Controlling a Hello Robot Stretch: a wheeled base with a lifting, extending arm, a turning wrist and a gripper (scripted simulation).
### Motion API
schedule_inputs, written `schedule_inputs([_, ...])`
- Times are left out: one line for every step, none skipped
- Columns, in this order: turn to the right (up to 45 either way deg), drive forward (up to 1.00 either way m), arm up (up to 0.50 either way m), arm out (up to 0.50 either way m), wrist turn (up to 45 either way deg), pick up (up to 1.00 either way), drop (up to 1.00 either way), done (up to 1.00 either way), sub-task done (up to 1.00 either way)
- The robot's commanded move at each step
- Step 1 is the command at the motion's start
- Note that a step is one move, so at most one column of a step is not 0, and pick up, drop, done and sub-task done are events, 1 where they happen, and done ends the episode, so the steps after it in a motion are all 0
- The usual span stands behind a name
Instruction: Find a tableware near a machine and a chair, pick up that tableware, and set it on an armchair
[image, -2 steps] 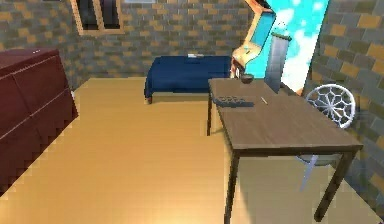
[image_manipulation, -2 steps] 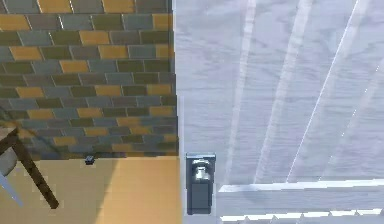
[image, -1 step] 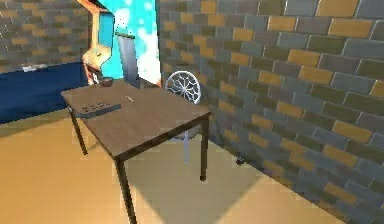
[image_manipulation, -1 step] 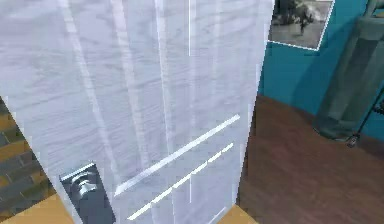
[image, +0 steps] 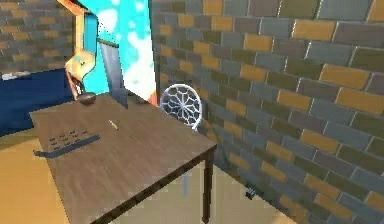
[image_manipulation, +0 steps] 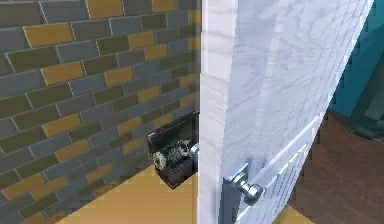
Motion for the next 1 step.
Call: schedule_inputs([15.0, 0.0, 0.0, 0.0, 0.0, 0.0, 0.0, 0.0, 0.0])
